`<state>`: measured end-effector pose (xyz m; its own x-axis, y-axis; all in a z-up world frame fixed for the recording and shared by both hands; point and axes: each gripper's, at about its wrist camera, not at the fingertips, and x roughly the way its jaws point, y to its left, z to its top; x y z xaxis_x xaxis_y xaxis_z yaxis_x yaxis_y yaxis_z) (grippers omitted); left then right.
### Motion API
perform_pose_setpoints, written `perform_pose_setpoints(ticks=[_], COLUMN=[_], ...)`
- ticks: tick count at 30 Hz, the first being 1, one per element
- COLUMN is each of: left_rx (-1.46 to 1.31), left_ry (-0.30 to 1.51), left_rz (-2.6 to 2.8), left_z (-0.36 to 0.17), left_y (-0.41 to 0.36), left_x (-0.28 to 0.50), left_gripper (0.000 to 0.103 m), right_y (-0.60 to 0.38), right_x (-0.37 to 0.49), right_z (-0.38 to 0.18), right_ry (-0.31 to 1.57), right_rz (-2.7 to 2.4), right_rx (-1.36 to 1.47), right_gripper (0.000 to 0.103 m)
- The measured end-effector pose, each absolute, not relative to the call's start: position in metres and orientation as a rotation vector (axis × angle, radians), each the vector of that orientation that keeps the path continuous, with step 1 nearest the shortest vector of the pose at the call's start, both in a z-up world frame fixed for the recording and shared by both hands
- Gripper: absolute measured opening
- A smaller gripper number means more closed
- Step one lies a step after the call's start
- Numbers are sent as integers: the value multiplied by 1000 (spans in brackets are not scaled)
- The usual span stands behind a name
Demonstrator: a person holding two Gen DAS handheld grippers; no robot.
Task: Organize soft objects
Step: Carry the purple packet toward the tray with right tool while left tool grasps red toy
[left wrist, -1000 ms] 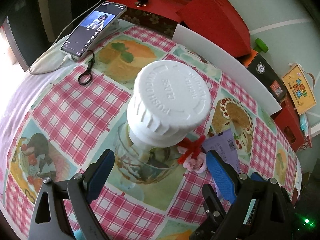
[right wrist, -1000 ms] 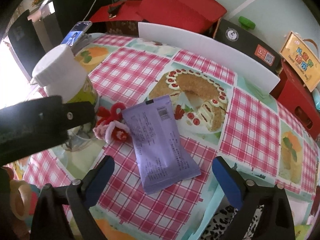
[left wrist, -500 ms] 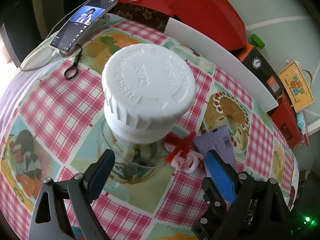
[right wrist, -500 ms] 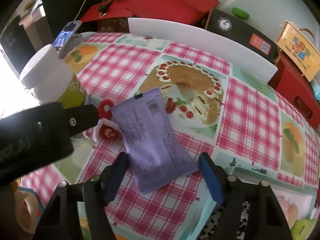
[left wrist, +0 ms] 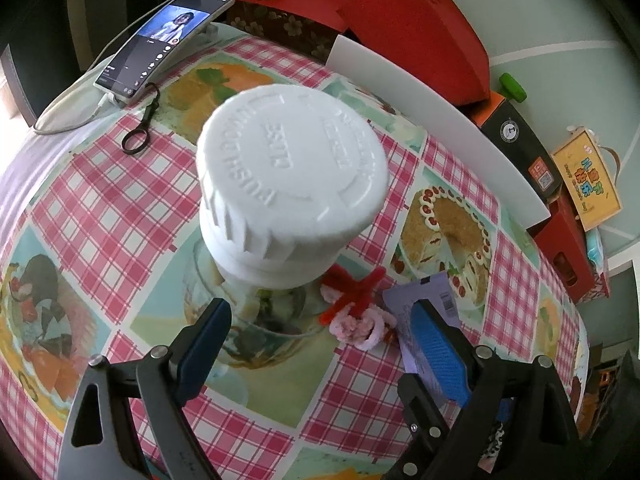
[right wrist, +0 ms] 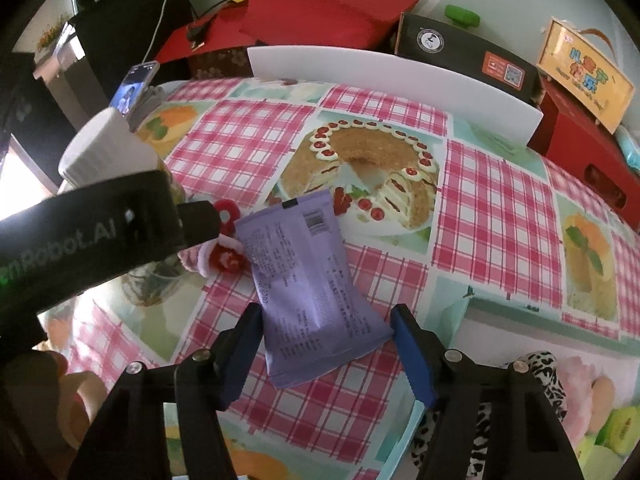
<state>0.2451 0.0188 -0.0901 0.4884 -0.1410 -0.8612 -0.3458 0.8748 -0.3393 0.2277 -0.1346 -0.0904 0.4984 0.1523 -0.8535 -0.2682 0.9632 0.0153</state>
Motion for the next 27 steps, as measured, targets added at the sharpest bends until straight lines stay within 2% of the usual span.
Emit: perform_pose_setpoints(ticks=[12, 16, 27], left_rx=[-527, -522, -513], left_ry=[1052, 1061, 1062], left_rz=[124, 119, 137], left_z=[-84, -86, -93], left_y=[24, 21, 15], left_x=[241, 242, 246], left_gripper=[91, 86, 85], right_y=[-147, -155, -201], right_x=[219, 212, 199], right_z=[-68, -56, -30], right_ry=[969, 936, 871], right_rz=[248, 225, 112], right_rx=[-67, -52, -13], right_gripper=[67, 67, 67])
